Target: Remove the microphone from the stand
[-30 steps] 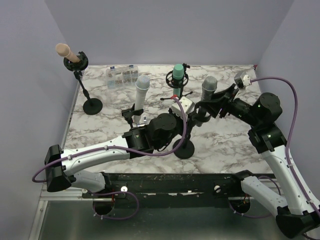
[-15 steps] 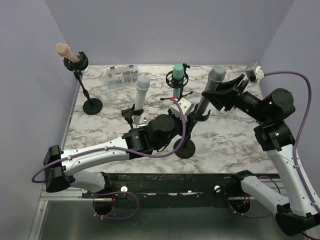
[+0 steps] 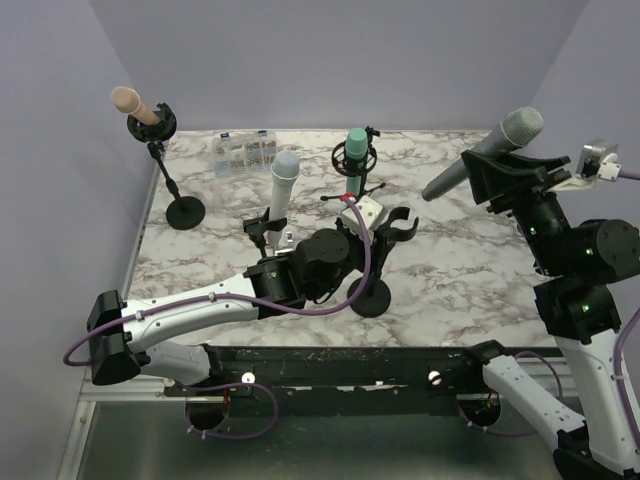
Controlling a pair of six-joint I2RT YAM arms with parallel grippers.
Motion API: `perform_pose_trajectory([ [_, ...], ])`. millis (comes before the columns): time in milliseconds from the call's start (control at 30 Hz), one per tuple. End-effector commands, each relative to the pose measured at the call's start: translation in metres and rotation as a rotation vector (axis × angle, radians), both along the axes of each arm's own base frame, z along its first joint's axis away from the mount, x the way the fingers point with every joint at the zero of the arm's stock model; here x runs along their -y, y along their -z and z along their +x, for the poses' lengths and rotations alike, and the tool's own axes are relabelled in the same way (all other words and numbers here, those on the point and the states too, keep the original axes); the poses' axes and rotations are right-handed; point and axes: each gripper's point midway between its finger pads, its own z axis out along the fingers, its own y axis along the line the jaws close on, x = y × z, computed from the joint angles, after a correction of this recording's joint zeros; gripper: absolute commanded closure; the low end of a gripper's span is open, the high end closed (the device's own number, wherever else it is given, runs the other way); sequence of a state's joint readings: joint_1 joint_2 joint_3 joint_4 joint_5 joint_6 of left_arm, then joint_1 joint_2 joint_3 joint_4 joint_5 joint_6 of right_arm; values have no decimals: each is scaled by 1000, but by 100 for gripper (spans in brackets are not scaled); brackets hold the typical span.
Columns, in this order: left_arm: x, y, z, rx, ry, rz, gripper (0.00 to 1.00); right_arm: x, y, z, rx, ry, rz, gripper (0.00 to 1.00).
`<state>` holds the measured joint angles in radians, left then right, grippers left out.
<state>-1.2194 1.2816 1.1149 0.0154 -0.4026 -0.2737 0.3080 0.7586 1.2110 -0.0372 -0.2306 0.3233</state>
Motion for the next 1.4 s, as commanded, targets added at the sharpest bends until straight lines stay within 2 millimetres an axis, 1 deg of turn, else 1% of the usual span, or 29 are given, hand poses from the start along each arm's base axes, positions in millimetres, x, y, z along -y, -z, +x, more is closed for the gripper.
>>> perform_pose_trajectory([
  [0,-9,22,-1,-58,-27,48,67,87,25,25,-88,466,236,99],
  [33,-10,21,0,-59,-35,44,58,102,35,28,-98,549,277,99],
  [67,-10,21,1,-62,-40,42,50,118,52,33,-133,646,309,99],
  [100,-11,20,1,-62,-43,40,45,129,69,37,-167,721,319,99],
  [167,-12,19,1,-63,-45,35,38,145,105,48,-244,848,308,99],
  [233,-12,17,1,-64,-45,30,32,151,141,60,-317,931,284,99],
  [300,-12,16,0,-71,-47,25,28,154,173,72,-384,991,260,99],
  [333,-12,15,0,-73,-44,21,26,152,188,79,-417,1006,245,99],
  [433,-12,8,-4,-78,-26,9,17,144,233,99,-516,1015,217,99],
  [533,-17,-4,-10,-75,-2,-7,13,130,271,117,-613,988,182,99],
  [567,-19,-8,-11,-68,5,-12,13,127,279,122,-635,982,184,99],
  [600,-23,-14,-13,-58,10,-15,13,124,294,124,-679,981,162,99],
  [633,-28,-20,-14,-47,12,-16,12,121,302,127,-705,973,165,99],
  [733,-43,-36,-19,0,25,-19,10,114,320,135,-762,938,186,99],
  [833,-59,-56,-28,56,60,-33,8,108,326,143,-784,912,158,99],
  [900,-69,-68,-35,93,89,-34,7,109,332,150,-802,925,104,99],
  [1033,-95,-96,-42,190,105,-10,7,121,339,165,-835,1000,-54,99],
  [1100,-112,-114,-39,260,70,-2,7,129,340,174,-844,1041,-144,99],
  [1233,-154,-150,-23,430,-80,25,3,147,341,196,-852,1128,-300,99],
  [1300,-177,-164,-14,495,-182,28,2,148,343,210,-861,1120,-370,99],
  [1367,-201,-174,-8,540,-271,24,2,141,348,229,-869,1069,-439,99],
])
